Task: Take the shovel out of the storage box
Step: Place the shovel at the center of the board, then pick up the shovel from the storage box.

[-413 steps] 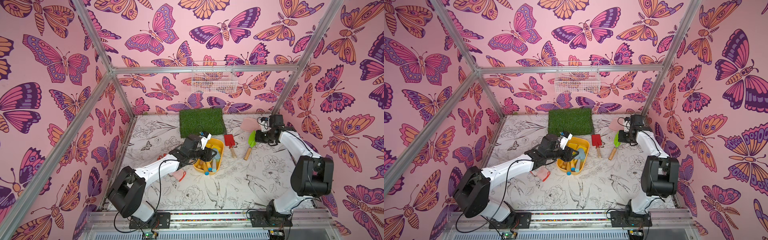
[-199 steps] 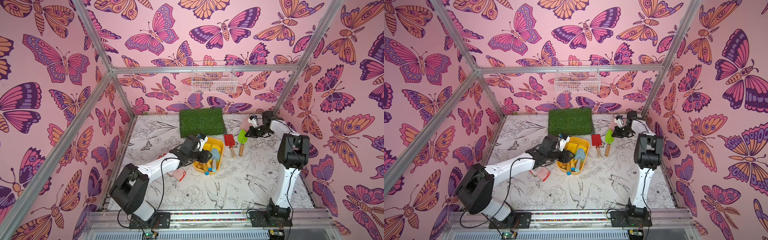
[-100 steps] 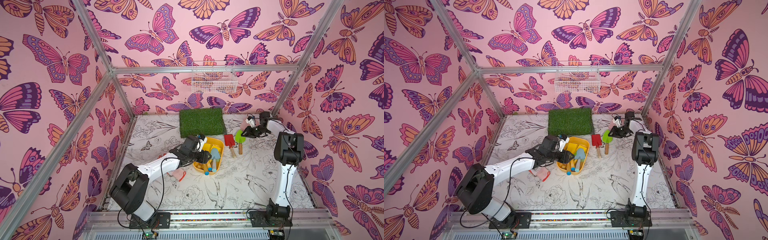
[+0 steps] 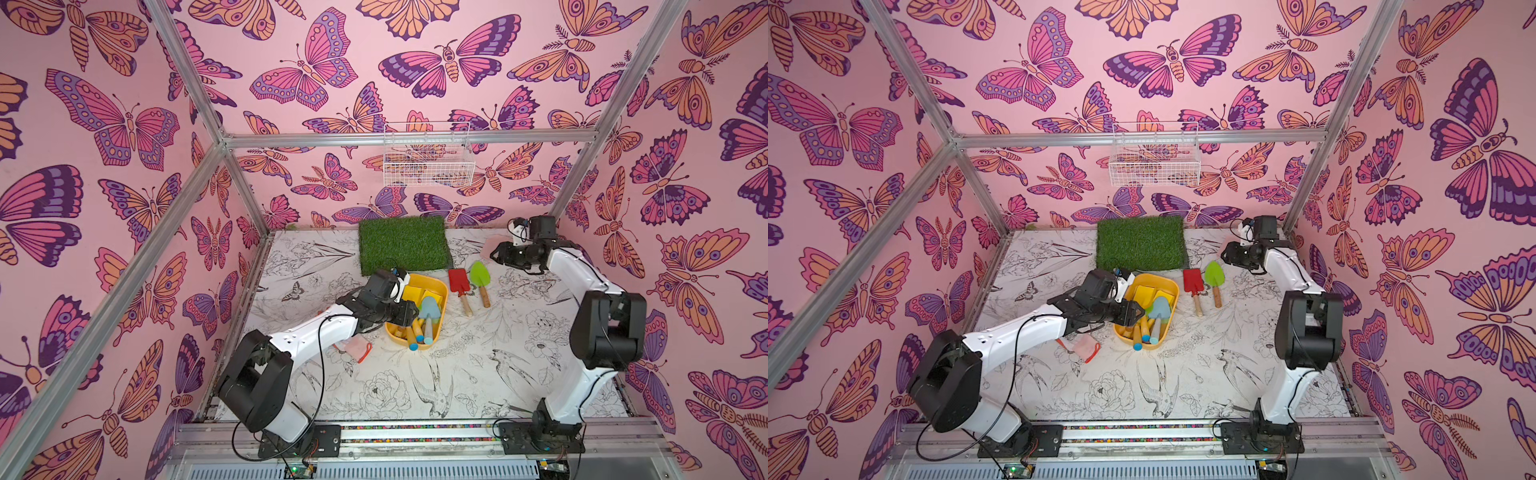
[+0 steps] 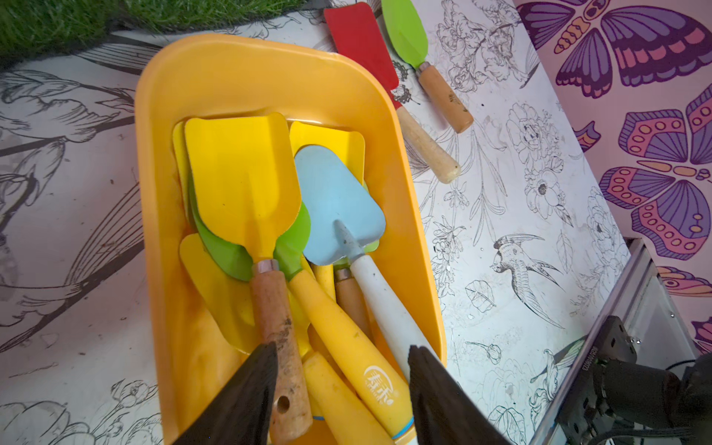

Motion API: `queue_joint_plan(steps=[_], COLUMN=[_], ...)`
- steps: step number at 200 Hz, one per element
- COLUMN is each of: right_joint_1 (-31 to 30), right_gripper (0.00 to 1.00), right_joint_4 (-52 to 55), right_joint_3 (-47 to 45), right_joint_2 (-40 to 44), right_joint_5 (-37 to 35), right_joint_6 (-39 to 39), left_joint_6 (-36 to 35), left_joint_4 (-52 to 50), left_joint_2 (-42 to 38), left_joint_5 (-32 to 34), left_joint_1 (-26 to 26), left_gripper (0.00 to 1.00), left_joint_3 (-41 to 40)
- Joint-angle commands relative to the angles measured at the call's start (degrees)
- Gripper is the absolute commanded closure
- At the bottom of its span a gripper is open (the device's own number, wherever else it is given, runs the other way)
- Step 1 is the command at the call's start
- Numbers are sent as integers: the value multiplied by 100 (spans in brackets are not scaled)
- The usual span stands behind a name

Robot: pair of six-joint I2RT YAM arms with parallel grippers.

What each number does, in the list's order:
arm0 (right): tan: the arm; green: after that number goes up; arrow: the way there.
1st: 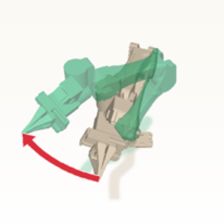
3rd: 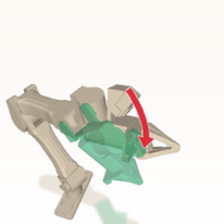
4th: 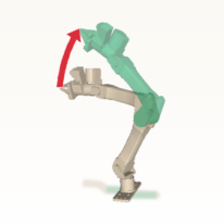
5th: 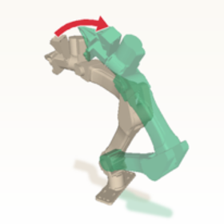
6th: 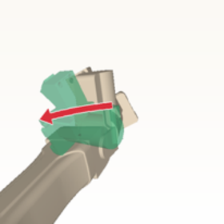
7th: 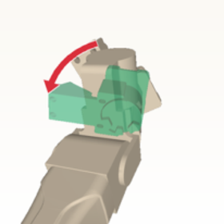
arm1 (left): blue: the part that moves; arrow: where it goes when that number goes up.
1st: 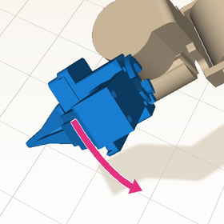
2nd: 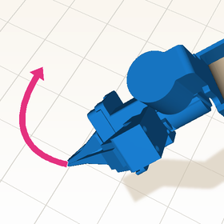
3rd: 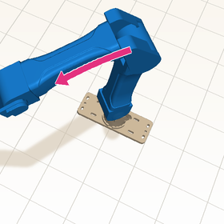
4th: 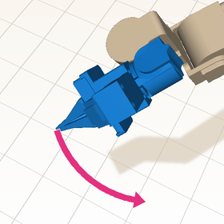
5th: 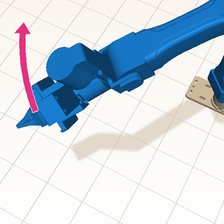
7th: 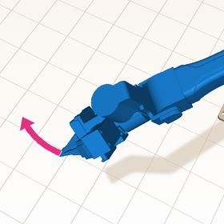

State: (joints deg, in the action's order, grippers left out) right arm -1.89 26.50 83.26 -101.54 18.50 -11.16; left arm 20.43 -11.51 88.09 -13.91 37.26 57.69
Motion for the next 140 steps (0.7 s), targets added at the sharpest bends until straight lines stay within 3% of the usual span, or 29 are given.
queue_joint_plan(steps=[1,46,66,140], right_joint_1=[-332,-1094,-1310,-1428], right_gripper=[46,45,47,47], right_joint_4=[264,406,373,411], right_joint_3=[-333,-1387,-1712,-2109], right_joint_2=[472,1436,1651,2091], right_joint_5=[-747,-1037,-1008,-820], right_joint_6=[-573,-836,-933,-950], left_joint_6=[26,23,-62,5], left_joint_4=[-547,-943,-948,-1127], left_joint_2=[71,514,736,1665], left_joint_5=[248,459,401,-26], left_joint_1=[-60,-69,-74,-132], left_gripper=[40,43,49,56], left_joint_3=[214,523,679,1179])
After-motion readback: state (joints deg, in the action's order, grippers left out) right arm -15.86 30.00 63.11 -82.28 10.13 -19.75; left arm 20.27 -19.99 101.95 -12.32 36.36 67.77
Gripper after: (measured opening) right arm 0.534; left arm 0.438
